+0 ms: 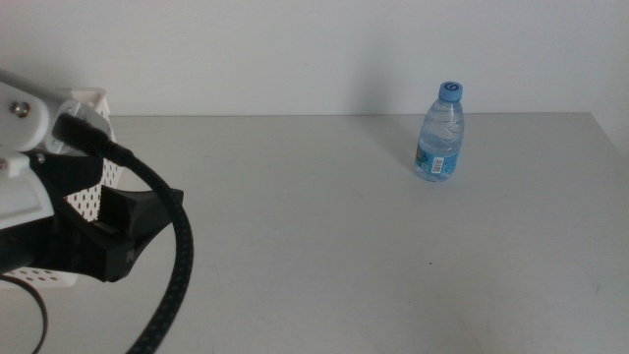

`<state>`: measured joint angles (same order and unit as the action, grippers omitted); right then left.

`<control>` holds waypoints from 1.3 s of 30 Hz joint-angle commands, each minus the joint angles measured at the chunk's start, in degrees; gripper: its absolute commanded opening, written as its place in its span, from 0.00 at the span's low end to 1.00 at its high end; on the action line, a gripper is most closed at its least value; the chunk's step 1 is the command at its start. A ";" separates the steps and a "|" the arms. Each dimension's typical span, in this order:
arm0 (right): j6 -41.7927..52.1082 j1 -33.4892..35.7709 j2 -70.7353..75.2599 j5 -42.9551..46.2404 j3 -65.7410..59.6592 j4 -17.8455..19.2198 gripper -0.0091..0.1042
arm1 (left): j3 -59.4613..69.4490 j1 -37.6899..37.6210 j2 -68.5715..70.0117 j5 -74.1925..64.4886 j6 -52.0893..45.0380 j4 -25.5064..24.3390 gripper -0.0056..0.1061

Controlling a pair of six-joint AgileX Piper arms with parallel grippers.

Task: Use arms to grab the bottles and put them into the dustbin to the left of the table.

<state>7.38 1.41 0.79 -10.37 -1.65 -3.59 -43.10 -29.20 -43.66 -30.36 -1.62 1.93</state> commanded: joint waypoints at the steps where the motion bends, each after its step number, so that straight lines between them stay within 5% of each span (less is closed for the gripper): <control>1: -0.76 -0.13 1.21 6.36 0.59 -0.82 0.91 | -1.60 -0.44 0.28 4.06 0.24 0.07 0.89; 8: -1.01 -0.13 -4.38 13.83 0.59 2.41 0.91 | -1.60 -0.44 0.16 4.06 0.24 0.07 0.89; 14: -6.68 -0.13 -22.93 31.73 0.59 4.62 0.91 | -1.60 -0.44 -0.10 4.06 0.24 0.07 0.89; 21: -13.86 -0.13 -51.18 63.46 0.79 22.37 0.91 | -1.60 -0.44 -0.10 4.06 0.24 0.07 0.89; 25: -14.68 -0.13 -67.90 78.76 3.29 25.00 0.91 | -1.60 -0.44 -0.10 4.06 0.24 0.07 0.89; 30: -14.87 -0.13 -84.88 87.01 8.48 25.82 0.91 | -1.60 -0.44 -0.10 4.06 0.24 0.07 0.89; 39: -14.88 -0.13 -96.15 86.82 20.18 28.23 0.91 | -1.60 -0.44 -0.10 4.06 0.24 0.07 0.89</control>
<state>-7.78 1.41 -95.97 64.81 15.80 24.47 -43.10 -29.20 -43.77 -30.36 -1.62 1.79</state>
